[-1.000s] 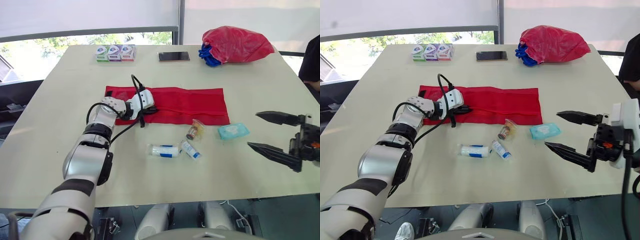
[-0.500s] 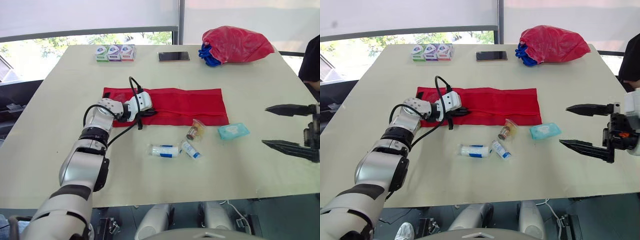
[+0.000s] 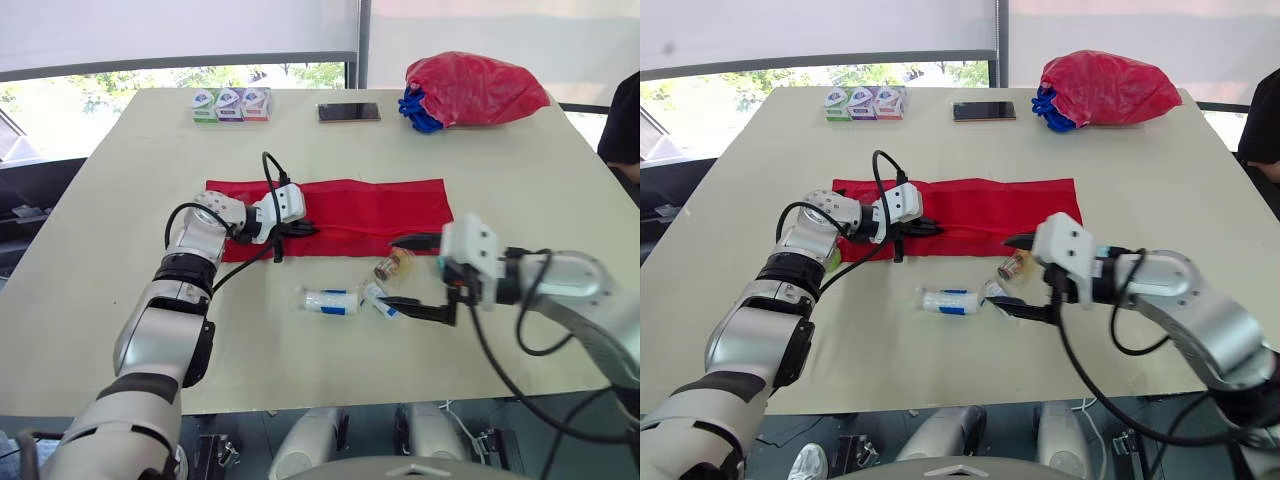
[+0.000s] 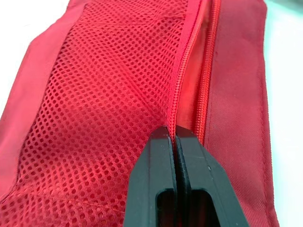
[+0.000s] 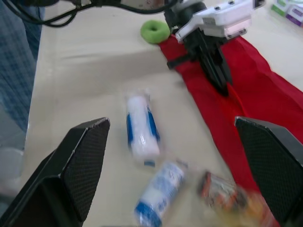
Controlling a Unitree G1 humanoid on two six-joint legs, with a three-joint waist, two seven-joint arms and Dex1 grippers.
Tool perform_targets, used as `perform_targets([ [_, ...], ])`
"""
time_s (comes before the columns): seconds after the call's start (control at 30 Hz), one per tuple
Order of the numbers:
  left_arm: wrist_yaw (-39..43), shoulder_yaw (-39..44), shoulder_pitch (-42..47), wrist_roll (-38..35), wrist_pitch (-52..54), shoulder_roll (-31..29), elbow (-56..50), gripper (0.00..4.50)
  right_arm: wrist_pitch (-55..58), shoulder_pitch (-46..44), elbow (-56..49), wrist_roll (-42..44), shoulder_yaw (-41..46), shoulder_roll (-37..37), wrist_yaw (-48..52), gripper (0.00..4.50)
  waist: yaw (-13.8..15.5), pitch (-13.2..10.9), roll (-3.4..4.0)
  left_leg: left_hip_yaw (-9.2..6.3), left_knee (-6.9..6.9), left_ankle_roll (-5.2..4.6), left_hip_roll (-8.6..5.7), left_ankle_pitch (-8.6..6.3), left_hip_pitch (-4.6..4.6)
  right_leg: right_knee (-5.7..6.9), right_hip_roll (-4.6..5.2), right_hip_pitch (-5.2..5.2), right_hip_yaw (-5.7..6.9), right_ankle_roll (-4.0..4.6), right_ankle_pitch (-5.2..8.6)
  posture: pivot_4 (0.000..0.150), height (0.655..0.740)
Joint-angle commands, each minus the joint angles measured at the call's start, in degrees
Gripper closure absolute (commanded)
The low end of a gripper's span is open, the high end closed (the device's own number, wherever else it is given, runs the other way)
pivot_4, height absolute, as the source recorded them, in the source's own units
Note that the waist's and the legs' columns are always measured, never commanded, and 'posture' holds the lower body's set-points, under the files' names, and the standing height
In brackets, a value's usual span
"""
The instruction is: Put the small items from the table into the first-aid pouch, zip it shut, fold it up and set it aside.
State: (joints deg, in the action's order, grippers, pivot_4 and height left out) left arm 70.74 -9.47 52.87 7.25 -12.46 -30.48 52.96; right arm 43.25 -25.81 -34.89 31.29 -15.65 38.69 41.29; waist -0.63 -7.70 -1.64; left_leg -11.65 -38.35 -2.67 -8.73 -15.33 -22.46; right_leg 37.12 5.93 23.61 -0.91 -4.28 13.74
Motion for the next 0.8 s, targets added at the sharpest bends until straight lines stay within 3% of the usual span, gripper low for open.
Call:
perform_targets([
  [0.03, -2.5, 0.0, 0.3, -0.1, 2.9, 0.4, -2.4, 4.44, 3.1, -6.8, 5.3, -6.9, -9.2, -3.8, -1.3, 0.0, -0.1, 0.0, 0.01, 0.02, 0.0, 0.0, -0.02, 0.0, 0.02, 0.03, -0.03, 0.0, -0.01, 0.0, 0.0, 0.15, 0.74],
  [0.37, -0.6, 0.9, -0.5, -4.2, 8.6, 1.1, -7.4, 4.44, 13.4, -17.2, 9.6, -12.8, -20.7, -9.2, 0.3, 0.0, -0.4, 0.0, 0.01, 0.0, -0.02, 0.0, -0.06, 0.01, 0.0, 0.15, 0.0, 0.13, 0.15, 0.01, 0.0, 0.15, 0.74],
  [0.6, 0.7, 0.7, -1.6, -5.5, 12.5, 1.1, -9.8, 4.44, 11.3, -19.0, 13.0, -18.9, -27.5, -9.5, 2.1, 0.0, -0.4, 0.0, 0.02, 0.05, -0.02, 0.0, -0.07, 0.01, 0.0, 0.26, 0.02, 0.17, 0.21, 0.01, 0.0, 0.15, 0.74],
  [0.7, 0.4, 0.7, -1.8, -5.7, 14.3, 1.0, -10.2, 4.5, 11.9, -19.5, 13.7, -21.4, -28.9, -9.0, 2.3, 1.22, -0.5, 0.0, 0.02, 0.06, -0.02, 0.0, -0.07, 0.01, 0.0, 0.28, 0.02, 0.18, 0.21, 0.01, 0.0, 0.15, 0.74],
  [0.73, 0.4, 0.8, -1.8, -5.9, 14.8, 0.9, -10.2, 4.5, 12.0, -19.4, 13.9, -21.8, -28.9, -8.9, 2.5, 1.88, -0.5, 0.0, 0.02, 0.06, -0.02, 0.01, -0.07, 0.01, 0.0, 0.29, 0.02, 0.19, 0.21, 0.01, 0.0, 0.15, 0.74],
  [0.8, 0.3, 0.8, -1.6, -6.0, 15.0, 0.7, -10.2, 4.5, 12.1, -19.2, 13.6, -21.8, -28.1, -9.0, 3.1, 2.53, -0.5, 0.0, 0.02, 0.07, -0.02, 0.01, -0.07, 0.01, 0.0, 0.3, 0.03, 0.19, 0.21, 0.01, 0.0, 0.15, 0.74],
])
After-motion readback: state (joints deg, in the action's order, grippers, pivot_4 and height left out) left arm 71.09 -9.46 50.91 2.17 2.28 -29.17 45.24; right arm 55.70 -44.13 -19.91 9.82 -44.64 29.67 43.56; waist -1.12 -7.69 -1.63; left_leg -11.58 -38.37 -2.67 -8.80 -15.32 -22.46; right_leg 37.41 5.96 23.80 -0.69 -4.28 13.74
